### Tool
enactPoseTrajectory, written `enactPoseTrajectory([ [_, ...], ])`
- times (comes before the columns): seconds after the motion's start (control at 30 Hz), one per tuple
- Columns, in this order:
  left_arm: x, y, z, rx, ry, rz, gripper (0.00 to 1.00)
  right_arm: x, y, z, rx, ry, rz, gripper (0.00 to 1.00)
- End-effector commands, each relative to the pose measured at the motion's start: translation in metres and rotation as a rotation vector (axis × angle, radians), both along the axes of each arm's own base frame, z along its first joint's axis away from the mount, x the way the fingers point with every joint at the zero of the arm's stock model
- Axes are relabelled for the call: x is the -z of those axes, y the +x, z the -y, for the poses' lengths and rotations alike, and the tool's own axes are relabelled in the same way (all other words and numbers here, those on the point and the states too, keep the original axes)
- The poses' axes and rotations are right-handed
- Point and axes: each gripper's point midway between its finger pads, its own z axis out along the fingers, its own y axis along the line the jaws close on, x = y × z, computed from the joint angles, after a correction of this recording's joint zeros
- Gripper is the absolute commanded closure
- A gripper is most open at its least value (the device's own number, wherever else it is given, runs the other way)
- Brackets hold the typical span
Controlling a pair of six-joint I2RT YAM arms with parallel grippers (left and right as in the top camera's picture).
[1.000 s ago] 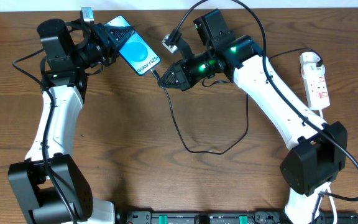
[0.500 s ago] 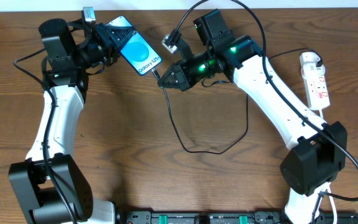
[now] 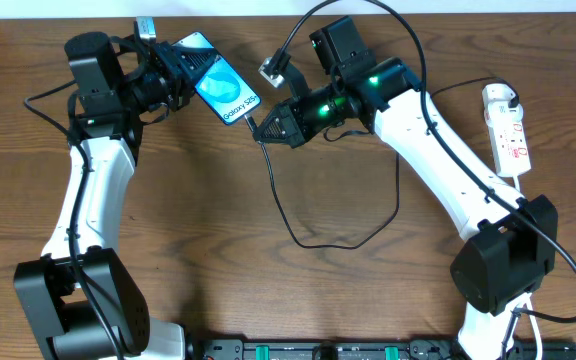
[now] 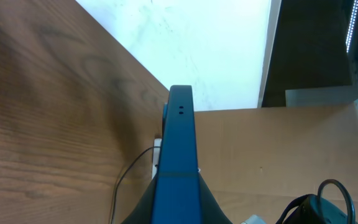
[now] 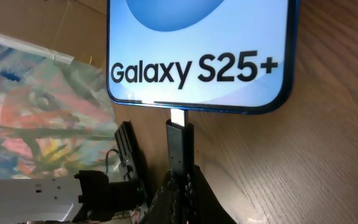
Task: Plug charger to phone and switch on socket
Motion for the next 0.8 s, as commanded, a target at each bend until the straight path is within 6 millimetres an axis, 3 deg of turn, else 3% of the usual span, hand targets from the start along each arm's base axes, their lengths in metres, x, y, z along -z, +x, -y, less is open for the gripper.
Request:
enactPoseTrajectory([
  [0.0,-0.0114,-0.0092,0.0168,0.102,0.004,0.061,0.93,-0.0042,0.0035,-0.0010,0.003,0.014,0.014,0.99],
  [0.77,-0.0129,-0.0125,0.0194,0.130,0.006,0.080,0.93,-0.0023,0.0059,0.0050,0.017,0.004,-0.001,0.99],
])
